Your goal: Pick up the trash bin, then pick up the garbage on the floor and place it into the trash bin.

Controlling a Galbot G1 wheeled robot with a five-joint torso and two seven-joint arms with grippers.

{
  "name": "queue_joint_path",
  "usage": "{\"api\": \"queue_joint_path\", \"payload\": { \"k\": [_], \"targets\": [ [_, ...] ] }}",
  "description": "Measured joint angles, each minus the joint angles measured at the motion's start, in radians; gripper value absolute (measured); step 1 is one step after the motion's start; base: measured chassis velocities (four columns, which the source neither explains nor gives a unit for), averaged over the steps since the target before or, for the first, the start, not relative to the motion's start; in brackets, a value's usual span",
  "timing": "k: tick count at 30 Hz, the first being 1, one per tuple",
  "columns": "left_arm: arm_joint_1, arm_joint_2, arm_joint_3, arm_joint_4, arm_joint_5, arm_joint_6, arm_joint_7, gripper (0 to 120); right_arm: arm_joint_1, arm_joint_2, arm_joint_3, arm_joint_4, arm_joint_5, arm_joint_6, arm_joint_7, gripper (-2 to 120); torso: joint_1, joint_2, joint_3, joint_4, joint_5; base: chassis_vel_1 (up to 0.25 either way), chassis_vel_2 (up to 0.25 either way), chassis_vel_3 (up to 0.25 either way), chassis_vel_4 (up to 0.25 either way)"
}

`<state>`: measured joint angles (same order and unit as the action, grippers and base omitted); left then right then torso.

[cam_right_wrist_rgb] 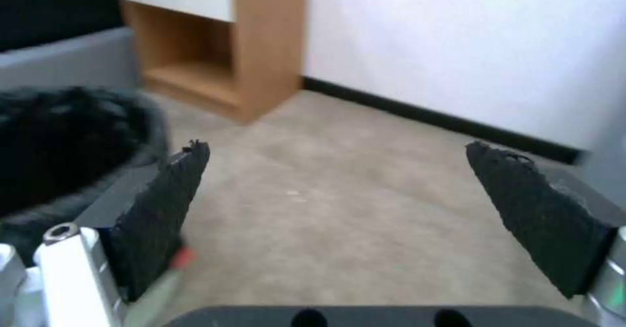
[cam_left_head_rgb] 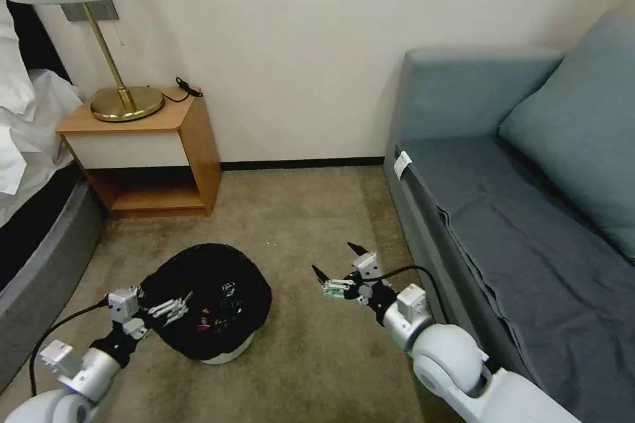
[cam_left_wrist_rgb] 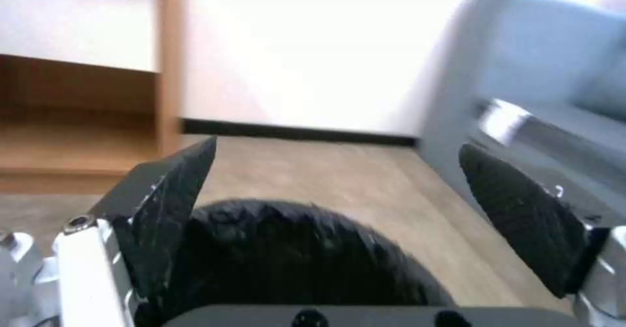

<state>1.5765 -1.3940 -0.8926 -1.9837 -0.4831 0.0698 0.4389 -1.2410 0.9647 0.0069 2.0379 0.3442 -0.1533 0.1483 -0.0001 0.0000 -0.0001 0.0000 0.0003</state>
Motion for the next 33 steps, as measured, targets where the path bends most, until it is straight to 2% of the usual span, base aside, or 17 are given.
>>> {"api": "queue_joint_path", "payload": {
  "k": [1,3,4,5,7,9,10,14,18,24,33],
  "targets": [
    [-0.004,-0.030,0.027,-0.021,0.027,-0.018,-0.079,100,-0.034,0.014,0.020,0.010,-0.041,0.006,0.024,100,0.000,0.000,0.000,0.0001,0.0000,0.000,0.000,0.000,0.000],
    [-0.011,-0.073,0.078,-0.046,0.096,-0.079,-0.189,100,-0.099,0.044,0.054,0.034,-0.105,0.019,0.069,100,0.000,0.000,0.000,-0.0001,-0.0001,0.000,0.000,0.000,0.000],
    [-0.010,-0.084,0.098,-0.053,0.127,-0.102,-0.220,100,-0.130,0.059,0.074,0.043,-0.140,0.031,0.085,100,0.000,0.000,0.000,-0.0001,-0.0001,0.000,0.000,0.000,0.000],
    [-0.010,-0.084,0.098,-0.053,0.127,-0.102,-0.220,100,-0.130,0.059,0.074,0.043,-0.140,0.031,0.085,100,0.000,0.000,0.000,-0.0001,-0.0001,0.000,0.000,0.000,0.000],
    [0.008,-0.107,0.149,-0.074,0.178,-0.133,-0.259,100,-0.185,0.094,0.123,0.058,-0.219,0.069,0.098,100,0.000,0.000,0.000,-0.0001,0.0000,0.000,0.000,0.000,0.000],
    [0.036,-0.120,0.194,-0.091,0.212,-0.152,-0.267,100,-0.230,0.132,0.167,0.075,-0.276,0.100,0.102,100,0.000,0.000,0.000,-0.0001,-0.0003,0.000,0.000,0.000,0.000],
    [0.036,-0.120,0.194,-0.091,0.212,-0.152,-0.267,100,-0.230,0.132,0.167,0.075,-0.276,0.100,0.102,100,0.000,0.000,0.000,-0.0001,-0.0003,0.000,0.000,0.000,0.000],
    [0.099,-0.141,0.264,-0.112,0.222,-0.162,-0.277,100,-0.292,0.205,0.238,0.109,-0.367,0.135,0.097,100,0.000,0.000,0.000,0.0001,-0.0004,0.000,0.000,0.000,0.000],
    [0.124,-0.146,0.283,-0.113,0.232,-0.163,-0.304,100,-0.337,0.256,0.279,0.123,-0.416,0.162,0.100,100,0.000,0.000,0.000,0.0000,-0.0003,0.000,0.000,0.000,0.000],
    [0.136,-0.151,0.283,-0.114,0.223,-0.157,-0.349,100,-0.389,0.346,0.311,0.145,-0.472,0.204,0.122,100,0.000,0.000,0.000,0.0000,-0.0002,0.000,0.000,0.000,0.000],
    [0.148,-0.149,0.296,-0.117,0.213,-0.160,-0.374,100,-0.414,0.448,0.329,0.174,-0.505,0.202,0.148,100,0.000,0.000,0.000,0.0000,-0.0004,0.000,0.000,0.000,0.000]
  ]
}}
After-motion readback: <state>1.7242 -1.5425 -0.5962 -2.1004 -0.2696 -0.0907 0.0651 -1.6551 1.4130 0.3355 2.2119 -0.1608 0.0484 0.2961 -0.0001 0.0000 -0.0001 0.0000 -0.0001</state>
